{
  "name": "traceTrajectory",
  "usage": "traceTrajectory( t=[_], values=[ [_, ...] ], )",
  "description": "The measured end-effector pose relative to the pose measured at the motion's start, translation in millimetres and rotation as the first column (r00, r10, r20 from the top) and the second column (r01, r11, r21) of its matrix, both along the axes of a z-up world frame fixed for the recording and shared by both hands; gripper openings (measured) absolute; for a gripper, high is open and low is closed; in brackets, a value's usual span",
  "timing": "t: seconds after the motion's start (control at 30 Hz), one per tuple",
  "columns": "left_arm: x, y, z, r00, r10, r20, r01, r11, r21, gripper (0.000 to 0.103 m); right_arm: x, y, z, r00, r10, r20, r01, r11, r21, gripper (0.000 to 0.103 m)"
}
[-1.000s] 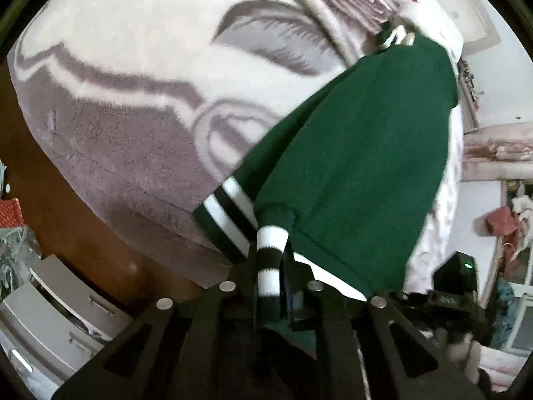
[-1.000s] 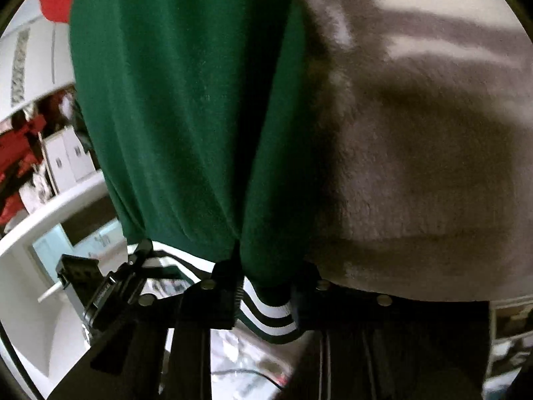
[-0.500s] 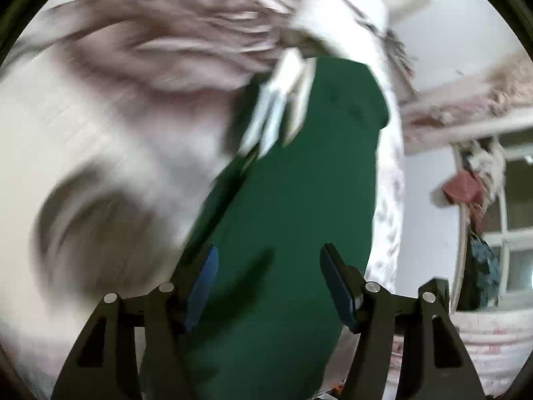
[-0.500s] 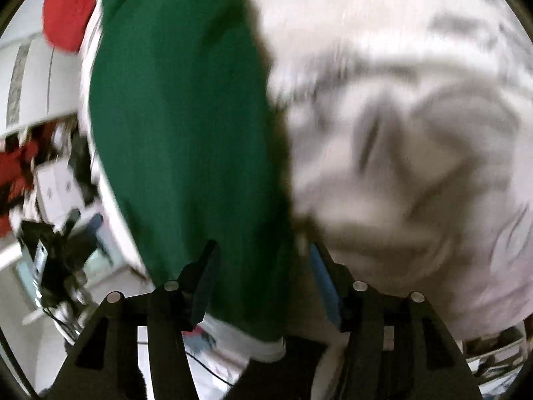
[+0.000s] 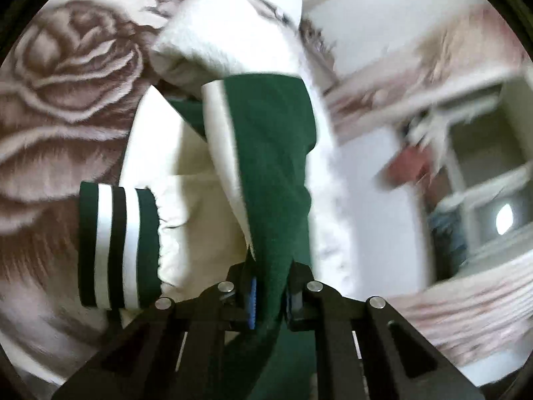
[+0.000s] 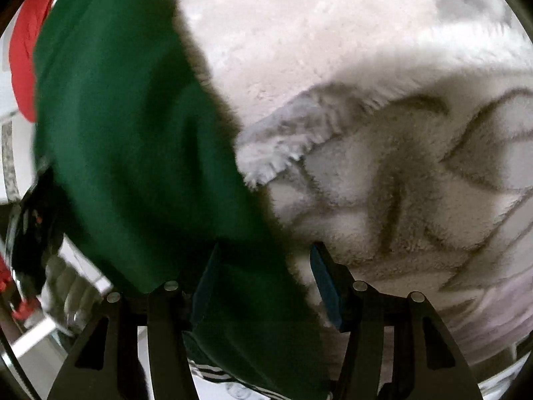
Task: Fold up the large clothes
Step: 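Fold the held hem toward the collar with both tools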
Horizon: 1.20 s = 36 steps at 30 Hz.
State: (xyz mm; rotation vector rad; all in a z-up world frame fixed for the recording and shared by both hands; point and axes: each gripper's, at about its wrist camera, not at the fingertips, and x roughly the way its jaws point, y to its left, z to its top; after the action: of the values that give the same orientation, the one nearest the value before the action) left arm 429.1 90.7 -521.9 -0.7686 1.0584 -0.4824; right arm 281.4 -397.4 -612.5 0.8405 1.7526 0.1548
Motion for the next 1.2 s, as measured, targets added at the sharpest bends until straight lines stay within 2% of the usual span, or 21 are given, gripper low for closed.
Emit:
traceTrajectory(
  t=[0.07,0.13,0.2,0.27,0.33,0.43,0.53,0.6,0.67,0.7,0.8,0.83,0.87,0.9,0.97,1.0,1.03,1.07,1.1,1.13,1.2],
  values=[
    [-5,22,-13,0.998,0.056,-0.043,-0.056,0.998,-0.01,0.008,7,17,2,1.0,-0.004,-0.009,0.004,1.0,0.001,0.058],
    [-13,50,-46,0.984,0.129,-0.12,-0.129,0.992,0.012,0.008,15,13,7,1.0,0.014,-0.007,-0.014,1.0,-0.008,0.058],
    [-17,64,-69,0.973,0.157,-0.169,-0.161,0.987,-0.008,0.008,25,11,14,0.999,0.044,-0.002,-0.044,0.999,-0.019,0.058],
    [-21,65,-70,0.973,0.156,-0.169,-0.162,0.987,-0.02,0.008,34,11,24,0.998,0.066,0.006,-0.065,0.997,-0.032,0.058],
    [-24,60,-59,0.98,0.136,-0.143,-0.135,0.991,0.02,0.008,47,12,38,0.996,0.08,0.029,-0.079,0.995,-0.054,0.058],
    [-23,64,-52,0.983,0.101,-0.154,-0.103,0.995,-0.006,0.009,87,16,66,0.991,0.082,0.106,-0.077,0.996,-0.047,0.058],
    [-5,59,-37,0.982,0.063,-0.18,-0.063,0.998,0.009,0.02,113,22,72,0.983,0.106,0.151,-0.096,0.993,-0.069,0.058],
    [-4,58,-23,0.984,0.063,-0.164,-0.047,0.994,0.101,0.034,130,22,82,0.977,0.105,0.184,-0.096,0.994,-0.058,0.058],
    [-8,58,-13,0.987,0.082,-0.141,-0.051,0.977,0.205,0.064,142,19,86,0.974,0.105,0.199,-0.097,0.994,-0.051,0.058],
    [-8,58,-10,0.984,0.117,-0.137,-0.076,0.959,0.273,0.064,146,19,86,0.974,0.104,0.199,-0.096,0.994,-0.05,0.058],
    [-3,55,-20,0.98,0.126,-0.157,-0.081,0.962,0.262,0.064,145,30,71,0.98,0.094,0.174,-0.088,0.995,-0.043,0.058],
    [0,53,-29,0.978,0.115,-0.172,-0.072,0.969,0.237,0.065,128,39,59,0.981,0.094,0.17,-0.088,0.995,-0.042,0.058],
    [7,51,-45,0.974,0.101,-0.203,-0.057,0.975,0.215,0.075,127,41,54,0.982,0.09,0.168,-0.083,0.995,-0.051,0.058],
    [10,48,-54,0.968,0.1,-0.229,-0.05,0.975,0.215,0.075,121,50,44,0.981,0.089,0.17,-0.079,0.995,-0.06,0.058],
    [15,37,-66,0.965,0.087,-0.246,-0.041,0.982,0.186,0.075,117,54,36,0.982,0.079,0.174,-0.068,0.996,-0.065,0.059],
    [14,30,-62,0.974,0.105,-0.2,-0.063,0.976,0.207,0.075,114,57,33,0.982,0.069,0.176,-0.058,0.996,-0.064,0.059],
    [11,20,-51,0.988,0.094,-0.123,-0.065,0.972,0.225,0.067,114,56,33,0.982,0.06,0.177,-0.05,0.997,-0.058,0.059],
    [9,9,-42,0.995,0.065,-0.072,-0.045,0.968,0.247,0.029,112,61,32,0.982,0.055,0.179,-0.046,0.997,-0.055,0.059],
    [8,-1,-34,0.998,0.036,-0.053,-0.021,0.965,0.26,0.02,110,61,32,0.982,0.049,0.182,-0.04,0.998,-0.052,0.059],
    [6,-8,-25,0.999,0.032,-0.03,-0.024,0.971,0.238,0.018,108,59,31,0.982,0.047,0.184,-0.038,0.998,-0.051,0.059],
    [5,-4,-21,0.997,0.065,-0.029,-0.064,0.997,0.052,0.014,104,48,30,0.981,0.051,0.186,-0.039,0.997,-0.066,0.059]
  ],
)
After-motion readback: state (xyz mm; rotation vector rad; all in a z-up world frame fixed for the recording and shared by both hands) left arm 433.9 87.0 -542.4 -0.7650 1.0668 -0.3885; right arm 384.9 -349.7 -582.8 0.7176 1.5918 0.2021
